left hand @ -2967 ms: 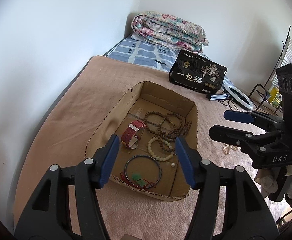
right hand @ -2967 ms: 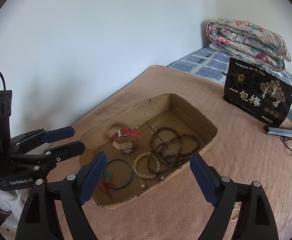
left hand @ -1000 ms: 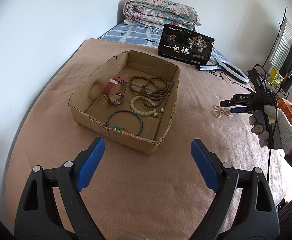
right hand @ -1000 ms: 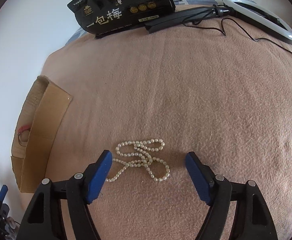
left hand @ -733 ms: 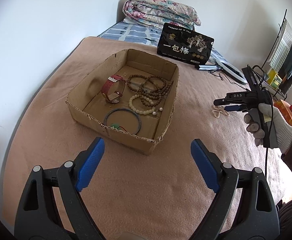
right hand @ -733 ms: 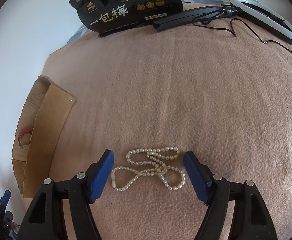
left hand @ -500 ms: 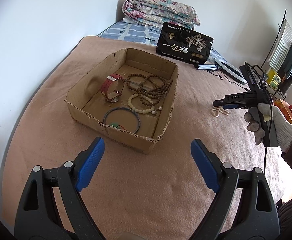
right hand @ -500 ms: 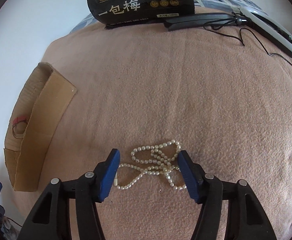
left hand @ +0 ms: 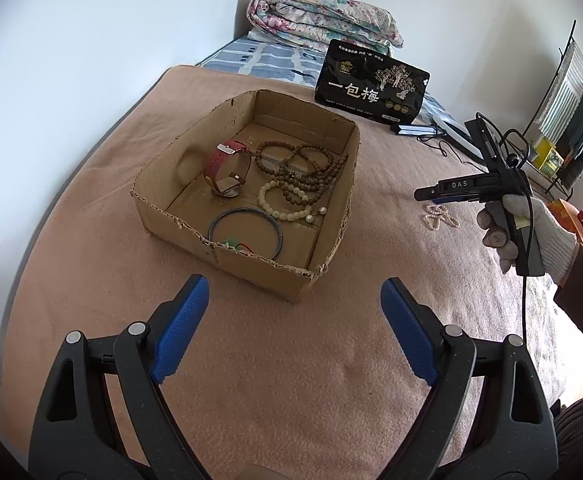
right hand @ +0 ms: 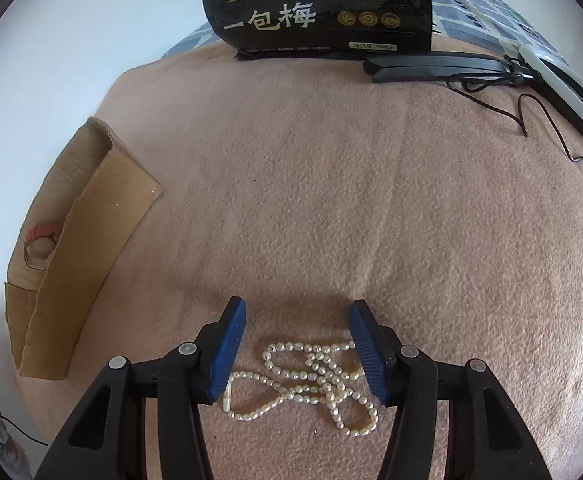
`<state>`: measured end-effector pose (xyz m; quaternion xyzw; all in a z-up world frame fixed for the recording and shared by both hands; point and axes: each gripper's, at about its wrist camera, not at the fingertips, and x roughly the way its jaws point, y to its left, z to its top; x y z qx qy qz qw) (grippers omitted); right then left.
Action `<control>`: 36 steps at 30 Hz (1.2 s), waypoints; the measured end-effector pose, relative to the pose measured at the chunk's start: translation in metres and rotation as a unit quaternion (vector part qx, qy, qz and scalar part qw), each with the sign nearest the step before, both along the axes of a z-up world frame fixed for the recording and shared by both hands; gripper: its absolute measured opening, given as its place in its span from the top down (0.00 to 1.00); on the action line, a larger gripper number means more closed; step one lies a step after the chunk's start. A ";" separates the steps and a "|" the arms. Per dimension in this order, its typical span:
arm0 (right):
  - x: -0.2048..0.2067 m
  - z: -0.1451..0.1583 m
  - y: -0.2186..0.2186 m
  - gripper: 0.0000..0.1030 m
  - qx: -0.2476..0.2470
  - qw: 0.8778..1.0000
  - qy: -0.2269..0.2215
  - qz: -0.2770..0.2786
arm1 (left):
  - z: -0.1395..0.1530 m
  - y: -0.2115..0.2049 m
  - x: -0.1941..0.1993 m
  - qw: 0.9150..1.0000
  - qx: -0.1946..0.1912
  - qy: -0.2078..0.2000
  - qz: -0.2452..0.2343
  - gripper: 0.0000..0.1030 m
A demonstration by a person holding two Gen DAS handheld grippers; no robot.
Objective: Organize jewelry
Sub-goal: 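Close the right gripper on the white pearl necklace, then lift the pearl necklace and carry it over the box with the right gripper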
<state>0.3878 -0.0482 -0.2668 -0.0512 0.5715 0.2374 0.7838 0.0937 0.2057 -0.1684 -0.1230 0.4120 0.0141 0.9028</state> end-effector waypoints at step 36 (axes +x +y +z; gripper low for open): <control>-0.071 0.013 0.005 0.95 -0.116 0.986 -0.024 0.121 | 0.003 0.008 -0.005 1.000 -0.016 -0.004 0.012 0.13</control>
